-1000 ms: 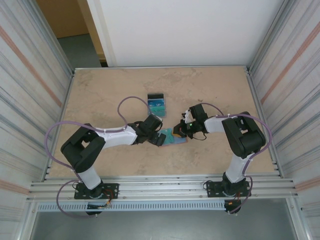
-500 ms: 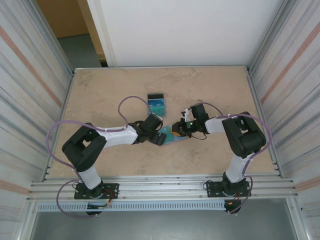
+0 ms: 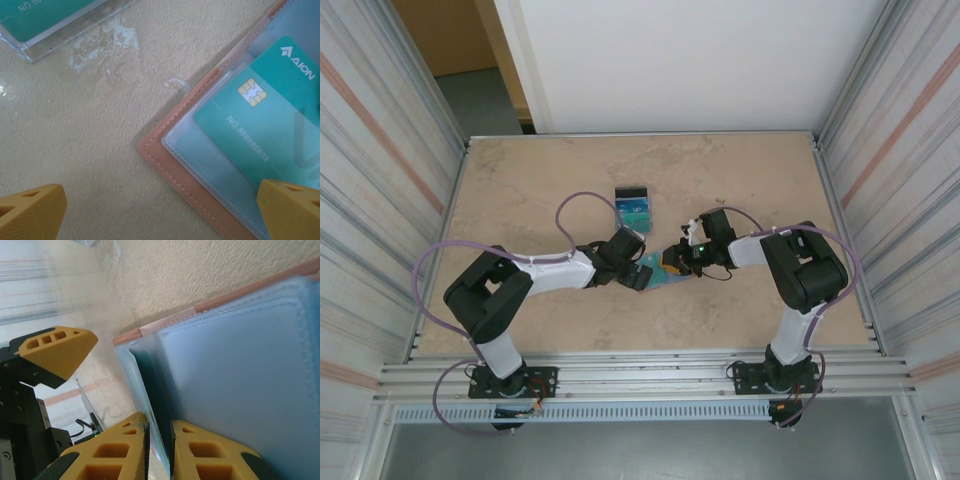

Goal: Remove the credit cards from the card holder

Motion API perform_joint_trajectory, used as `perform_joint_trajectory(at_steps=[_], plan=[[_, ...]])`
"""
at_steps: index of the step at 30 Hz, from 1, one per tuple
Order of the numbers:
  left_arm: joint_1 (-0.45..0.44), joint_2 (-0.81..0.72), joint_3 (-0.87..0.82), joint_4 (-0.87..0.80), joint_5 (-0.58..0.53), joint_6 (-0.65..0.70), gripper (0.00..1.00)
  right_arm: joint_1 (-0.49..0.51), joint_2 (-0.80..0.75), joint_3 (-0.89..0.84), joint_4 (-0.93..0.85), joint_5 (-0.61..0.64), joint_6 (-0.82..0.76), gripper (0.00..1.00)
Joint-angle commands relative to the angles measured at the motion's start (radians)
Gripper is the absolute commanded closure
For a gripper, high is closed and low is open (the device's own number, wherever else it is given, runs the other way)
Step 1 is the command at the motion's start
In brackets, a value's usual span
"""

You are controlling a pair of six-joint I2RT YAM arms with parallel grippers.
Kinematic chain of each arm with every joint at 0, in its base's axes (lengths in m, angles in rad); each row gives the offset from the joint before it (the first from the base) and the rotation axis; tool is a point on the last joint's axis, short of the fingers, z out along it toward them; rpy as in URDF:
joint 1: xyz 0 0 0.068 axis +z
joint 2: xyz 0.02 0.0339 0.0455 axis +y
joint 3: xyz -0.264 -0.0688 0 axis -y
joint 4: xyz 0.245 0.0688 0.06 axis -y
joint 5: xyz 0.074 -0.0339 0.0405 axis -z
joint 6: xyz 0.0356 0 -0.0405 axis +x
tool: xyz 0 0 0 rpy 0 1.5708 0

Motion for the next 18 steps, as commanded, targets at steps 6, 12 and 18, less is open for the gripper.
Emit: perform_joint_trajectory(at_steps=[6,12,18], plan=[[0.01,0.031,0.009,-0.056,-0.006,0.014,0.01,0.022,-0.001,0.012,-0.072,-0.005,-0.052,0.88],[0.028,0.018,0.006,-0.067,-0.014,0.014,0.01,0.014,-0.044,0.006,-0.13,0.045,-0.077,0.92],[0.041,0.021,0.011,-0.078,-0.019,0.022,0.01,0.002,-0.069,0.001,-0.187,0.094,-0.113,0.95]])
